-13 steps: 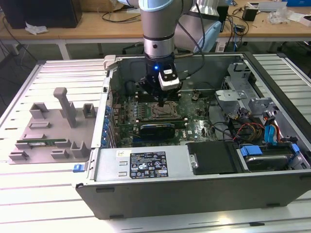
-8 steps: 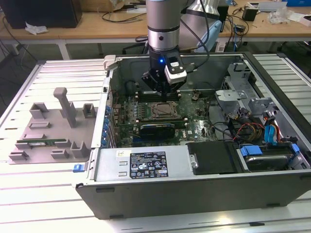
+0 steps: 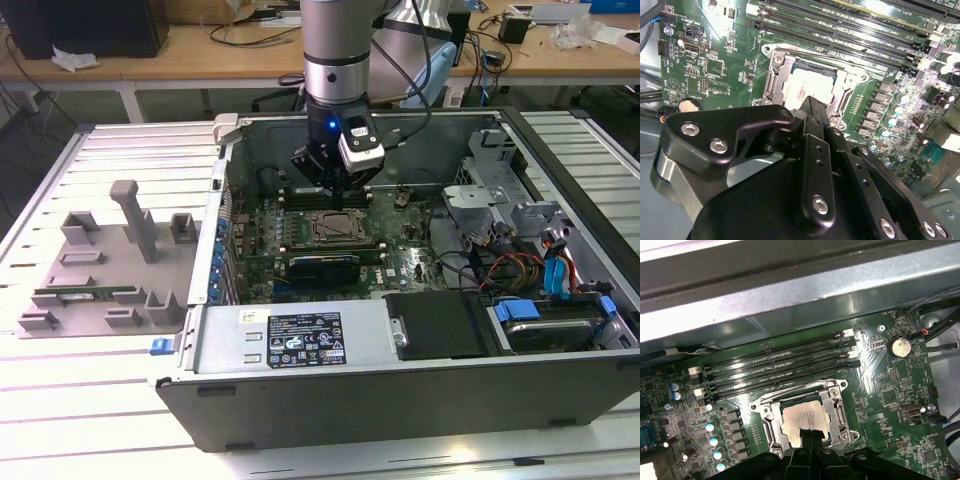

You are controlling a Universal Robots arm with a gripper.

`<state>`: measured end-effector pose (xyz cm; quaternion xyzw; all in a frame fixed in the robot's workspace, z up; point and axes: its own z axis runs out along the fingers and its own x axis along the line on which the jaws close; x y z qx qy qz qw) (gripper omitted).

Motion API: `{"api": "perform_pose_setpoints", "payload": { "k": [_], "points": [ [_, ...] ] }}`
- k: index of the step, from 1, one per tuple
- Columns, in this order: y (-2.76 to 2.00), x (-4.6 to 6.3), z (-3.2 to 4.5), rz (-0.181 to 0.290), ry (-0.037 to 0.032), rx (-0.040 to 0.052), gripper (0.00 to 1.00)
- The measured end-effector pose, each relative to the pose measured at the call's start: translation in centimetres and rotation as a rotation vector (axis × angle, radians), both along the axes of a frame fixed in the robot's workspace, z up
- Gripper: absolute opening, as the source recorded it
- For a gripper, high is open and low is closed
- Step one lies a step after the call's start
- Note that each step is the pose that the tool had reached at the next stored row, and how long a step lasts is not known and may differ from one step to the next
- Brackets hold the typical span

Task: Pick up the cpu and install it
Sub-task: 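Install the first cpu locking lever, then install the second cpu locking lever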

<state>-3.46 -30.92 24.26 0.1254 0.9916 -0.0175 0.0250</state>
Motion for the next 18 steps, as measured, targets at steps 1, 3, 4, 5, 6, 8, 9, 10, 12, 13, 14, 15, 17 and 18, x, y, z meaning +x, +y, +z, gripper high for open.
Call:
{"api": "perform_pose_setpoints", "payload": {
  "k": [1, 3, 4, 5, 6, 8, 9, 10, 12, 13, 14, 15, 17, 18],
  "points": [
    [0.00, 0.00, 0.01, 0.000, 0.0001, 0.0000, 0.11],
    [0.00, 0.00, 0.01, 0.000, 0.0001, 0.0000, 0.11],
    [0.00, 0.00, 0.01, 0.000, 0.0000, 0.0000, 0.11],
    [0.00, 0.00, 0.01, 0.000, 0.0000, 0.0000, 0.11],
    [0.00, 0.00, 0.02, 0.000, 0.0000, 0.0001, 0.11],
    [0.00, 0.00, 0.02, 0.000, 0.0000, 0.0000, 0.11],
    [0.00, 0.00, 0.02, 0.000, 0.0001, 0.0000, 0.11],
    [0.00, 0.00, 0.03, 0.000, 0.0000, 0.0000, 0.11],
    [0.00, 0.00, 0.05, 0.000, 0.0000, 0.0000, 0.11],
    [0.00, 0.00, 0.05, 0.000, 0.0000, 0.0000, 0.11],
    [0.00, 0.00, 0.05, 0.000, 0.0000, 0.0000, 0.11],
    [0.00, 0.00, 0.06, 0.000, 0.0000, 0.0000, 0.11],
    [0.00, 0.00, 0.06, 0.000, 0.0000, 0.0000, 0.11],
    [0.00, 0.00, 0.06, 0.000, 0.0000, 0.0000, 0.11]
  ]
}}
